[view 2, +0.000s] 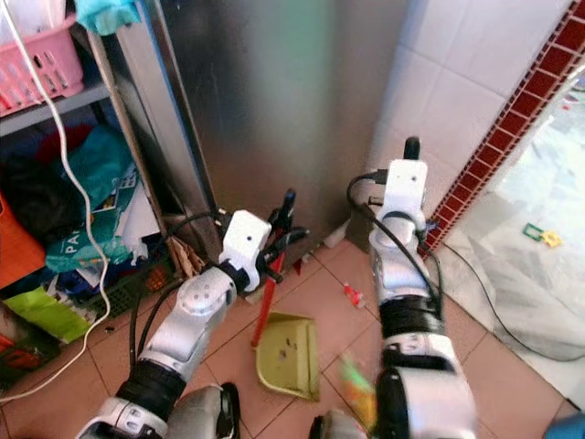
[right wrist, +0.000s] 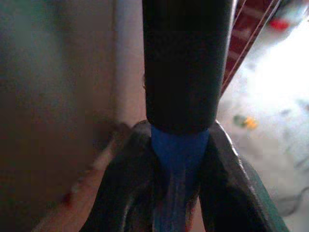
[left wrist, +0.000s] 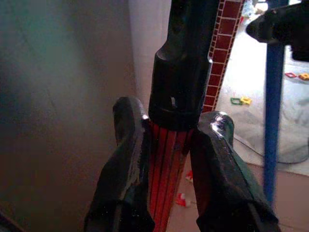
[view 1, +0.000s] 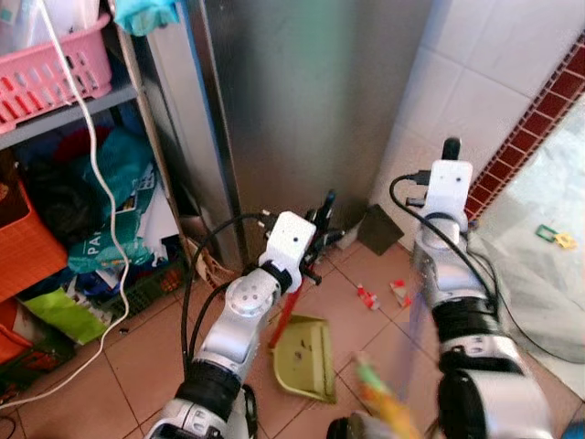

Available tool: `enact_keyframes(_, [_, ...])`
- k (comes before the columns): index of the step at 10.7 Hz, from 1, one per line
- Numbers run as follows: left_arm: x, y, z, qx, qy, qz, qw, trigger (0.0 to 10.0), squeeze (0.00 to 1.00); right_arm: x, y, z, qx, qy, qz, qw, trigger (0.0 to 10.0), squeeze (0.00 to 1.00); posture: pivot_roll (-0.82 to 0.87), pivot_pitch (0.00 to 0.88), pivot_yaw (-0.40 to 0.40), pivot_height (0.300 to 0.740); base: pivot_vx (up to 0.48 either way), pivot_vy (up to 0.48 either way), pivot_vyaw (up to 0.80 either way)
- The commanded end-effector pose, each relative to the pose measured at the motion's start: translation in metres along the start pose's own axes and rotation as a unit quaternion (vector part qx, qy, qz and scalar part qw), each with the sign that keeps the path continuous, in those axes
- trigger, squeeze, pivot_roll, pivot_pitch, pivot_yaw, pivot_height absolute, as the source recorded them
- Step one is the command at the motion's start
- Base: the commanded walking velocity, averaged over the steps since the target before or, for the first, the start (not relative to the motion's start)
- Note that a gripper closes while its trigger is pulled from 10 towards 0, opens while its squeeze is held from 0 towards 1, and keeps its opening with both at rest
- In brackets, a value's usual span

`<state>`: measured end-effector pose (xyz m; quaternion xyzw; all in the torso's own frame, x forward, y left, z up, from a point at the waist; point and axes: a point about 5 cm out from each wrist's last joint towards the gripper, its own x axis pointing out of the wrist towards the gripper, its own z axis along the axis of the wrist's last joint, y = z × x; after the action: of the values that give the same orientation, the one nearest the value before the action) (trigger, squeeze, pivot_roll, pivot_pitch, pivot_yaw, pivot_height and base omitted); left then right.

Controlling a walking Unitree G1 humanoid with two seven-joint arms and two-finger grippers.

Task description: Sweep floor

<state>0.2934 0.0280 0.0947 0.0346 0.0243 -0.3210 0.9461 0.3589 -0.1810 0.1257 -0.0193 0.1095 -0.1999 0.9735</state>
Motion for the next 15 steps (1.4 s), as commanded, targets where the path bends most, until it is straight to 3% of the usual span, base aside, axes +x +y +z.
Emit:
enact_keyframes(1, [0.004, -0.01, -0.004, -0.019, 0.011, -0.016, 1.0, 10.0, 0.0, 0.0, 0.008, 0.019, 0.053, -0.023, 0.019, 0.998, 10.0, 0.0, 0.0, 0.082, -0.011, 0.74, 0.0, 0.0, 0.0])
enact_keyframes(3, [0.004, -0.008, -0.005, -0.032, 0.012, -0.007, 0.999, 10.0, 0.0, -0.005, 0.021, 0.027, 0.119, -0.019, 0.049, 0.991, 10.0, 0.0, 0.0, 0.079, -0.011, 0.74, 0.0, 0.0, 0.0])
enact_keyframes(5, [0.004, -0.007, -0.005, -0.033, 0.011, -0.004, 0.999, 10.0, 0.0, -0.008, 0.03, 0.04, 0.132, -0.041, 0.094, 0.986, 10.0, 0.0, 0.0, 0.077, -0.012, 0.74, 0.0, 0.0, 0.0])
enact_keyframes(7, [0.004, -0.006, -0.007, -0.035, 0.013, -0.001, 0.999, 10.0, 0.0, -0.02, 0.047, 0.075, 0.088, -0.147, 0.213, 0.962, 10.0, 0.0, -0.01, 0.077, -0.012, 0.74, 0.0, 0.0, 0.0])
enact_keyframes(8, [0.004, -0.006, -0.007, -0.035, 0.013, 0.0, 0.999, 10.0, 0.0, -0.022, 0.049, 0.078, 0.08, -0.159, 0.225, 0.958, 10.0, 0.0, -0.01, 0.077, -0.012, 0.74, 0.0, 0.0, 0.0])
enact_keyframes(10, [0.004, -0.006, -0.007, -0.035, 0.013, 0.0, 0.999, 10.0, 0.0, -0.022, 0.048, 0.078, 0.08, -0.159, 0.23, 0.957, 10.0, 0.0, -0.01, 0.077, -0.012, 0.74, 0.0, 0.0, 0.0])
enact_keyframes(11, [-0.004, 0.006, -0.005, -0.017, 0.002, 0.015, 1.0, 10.0, 0.0, -0.034, 0.036, 0.087, -0.015, -0.272, 0.237, 0.933, 10.0, 0.0, 0.0, 0.07, -0.005, 0.74, 0.0, 0.0, 0.0])
enact_keyframes(12, [-0.01, 0.01, -0.006, -0.015, 0.005, 0.019, 1.0, 10.0, 0.0, -0.038, 0.032, 0.084, -0.034, -0.291, 0.235, 0.927, 10.0, 0.0, 0.0, 0.068, -0.002, 0.74, 0.0, 0.0, 0.0])
enact_keyframes(15, [-0.017, 0.01, -0.01, -0.004, 0.016, 0.015, 1.0, 10.0, 0.0, -0.033, 0.018, 0.098, -0.039, -0.326, 0.199, 0.923, 10.0, 0.0, 0.0, 0.059, 0.002, 0.74, 0.0, 0.0, 0.0])
